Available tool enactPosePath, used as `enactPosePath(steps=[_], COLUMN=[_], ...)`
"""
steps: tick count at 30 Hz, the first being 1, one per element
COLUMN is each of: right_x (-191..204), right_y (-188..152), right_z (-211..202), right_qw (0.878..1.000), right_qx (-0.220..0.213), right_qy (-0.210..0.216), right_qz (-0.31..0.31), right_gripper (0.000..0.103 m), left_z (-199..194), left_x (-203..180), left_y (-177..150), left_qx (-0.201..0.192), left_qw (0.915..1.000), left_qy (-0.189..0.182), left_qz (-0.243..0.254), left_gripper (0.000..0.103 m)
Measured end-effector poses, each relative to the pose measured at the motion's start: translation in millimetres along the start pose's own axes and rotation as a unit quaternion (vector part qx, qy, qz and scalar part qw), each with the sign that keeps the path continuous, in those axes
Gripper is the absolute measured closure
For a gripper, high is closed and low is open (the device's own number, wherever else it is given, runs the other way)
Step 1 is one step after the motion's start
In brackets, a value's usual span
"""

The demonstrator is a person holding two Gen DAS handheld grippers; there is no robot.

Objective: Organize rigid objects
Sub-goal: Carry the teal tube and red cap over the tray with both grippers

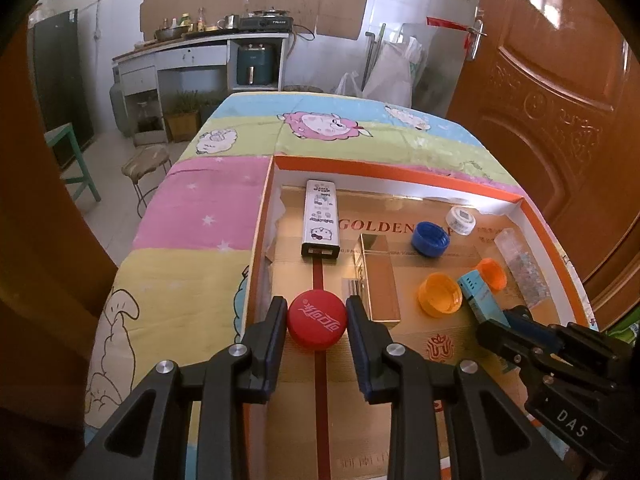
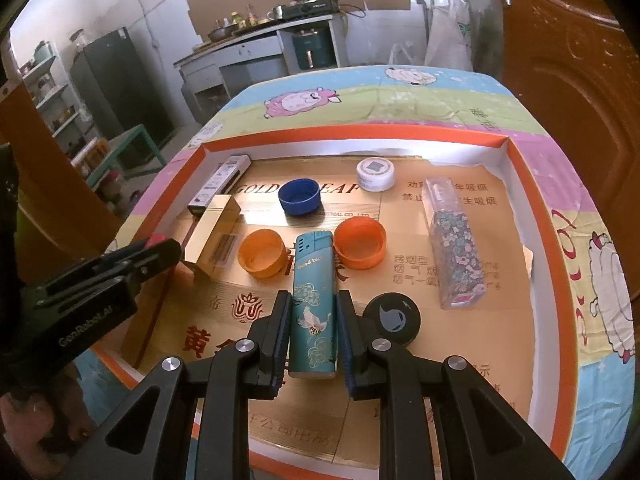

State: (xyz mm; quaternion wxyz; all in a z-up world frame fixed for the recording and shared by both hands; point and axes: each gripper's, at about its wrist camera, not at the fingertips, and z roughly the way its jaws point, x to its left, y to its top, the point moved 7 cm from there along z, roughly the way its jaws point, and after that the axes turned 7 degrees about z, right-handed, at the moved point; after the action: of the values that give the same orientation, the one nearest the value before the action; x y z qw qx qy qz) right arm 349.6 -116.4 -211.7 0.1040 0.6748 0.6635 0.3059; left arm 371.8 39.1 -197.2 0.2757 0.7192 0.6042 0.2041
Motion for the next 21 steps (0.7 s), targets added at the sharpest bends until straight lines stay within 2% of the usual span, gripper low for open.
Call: enactPosePath(steps=[11, 21], right_x=[4.8, 6.2], right_y=[0.8, 1.2], right_z=[4.2, 4.8], right_qw=[0.999, 0.999], right_qx=[0.000, -0.002], right_qy=[-0.019, -0.021], right_qz=[-0.026, -0.029], right_gripper=[0.081, 0.080], left_z=[7.3, 8.8], left_x=[-9.9, -12.4], left_y=[-2.0, -2.9], left_qx=[0.003, -0.003], left_qw=[0.9998, 0.9994], left_qy=[-0.004, 0.009], left_qz=[0.018, 0.033], left_gripper=[0.072, 0.072])
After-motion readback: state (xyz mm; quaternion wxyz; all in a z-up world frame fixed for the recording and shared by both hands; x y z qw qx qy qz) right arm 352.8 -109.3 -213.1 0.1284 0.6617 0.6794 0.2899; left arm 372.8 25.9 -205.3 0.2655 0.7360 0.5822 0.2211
